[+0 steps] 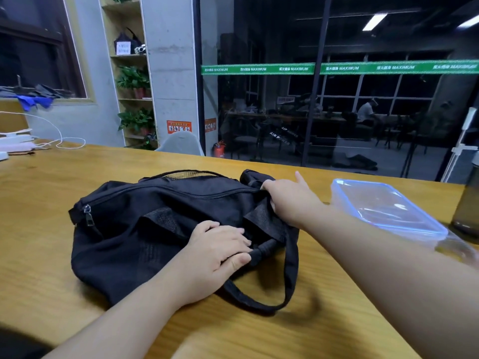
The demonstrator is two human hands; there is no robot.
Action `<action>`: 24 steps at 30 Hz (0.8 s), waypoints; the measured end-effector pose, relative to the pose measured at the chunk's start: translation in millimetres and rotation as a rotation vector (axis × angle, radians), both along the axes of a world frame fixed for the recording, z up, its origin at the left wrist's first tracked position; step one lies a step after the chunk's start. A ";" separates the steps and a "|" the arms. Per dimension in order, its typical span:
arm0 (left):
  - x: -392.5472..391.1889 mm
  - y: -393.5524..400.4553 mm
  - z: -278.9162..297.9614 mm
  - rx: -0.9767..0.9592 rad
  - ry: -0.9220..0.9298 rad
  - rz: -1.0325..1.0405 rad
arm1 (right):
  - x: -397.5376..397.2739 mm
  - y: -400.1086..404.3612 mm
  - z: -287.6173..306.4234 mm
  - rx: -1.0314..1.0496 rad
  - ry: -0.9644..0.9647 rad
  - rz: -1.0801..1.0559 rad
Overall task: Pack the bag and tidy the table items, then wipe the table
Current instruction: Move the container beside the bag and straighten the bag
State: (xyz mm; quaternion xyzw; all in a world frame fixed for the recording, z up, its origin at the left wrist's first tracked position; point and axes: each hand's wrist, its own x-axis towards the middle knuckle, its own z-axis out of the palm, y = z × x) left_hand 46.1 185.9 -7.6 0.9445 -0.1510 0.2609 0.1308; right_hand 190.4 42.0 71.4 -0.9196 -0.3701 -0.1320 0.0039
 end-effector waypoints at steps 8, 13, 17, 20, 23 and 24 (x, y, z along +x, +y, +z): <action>13.1 7.6 1.5 0.275 -0.016 0.228 | 2.6 -14.0 51.9 0.130 -0.342 0.133; 29.4 27.0 1.8 0.364 -0.046 0.315 | -2.9 -23.8 67.1 0.176 -0.437 0.197; 41.6 25.1 7.0 0.426 -0.137 0.343 | -1.4 -34.2 75.5 0.155 -0.453 0.198; 48.3 18.6 16.1 0.390 -0.244 0.363 | 1.5 -42.0 84.9 0.155 -0.444 0.182; 55.4 22.1 32.7 0.265 -0.348 0.444 | 6.5 -51.0 93.2 0.246 -0.352 0.143; 58.6 25.1 39.4 0.222 -0.362 0.485 | 8.2 -53.7 95.2 0.282 -0.325 0.129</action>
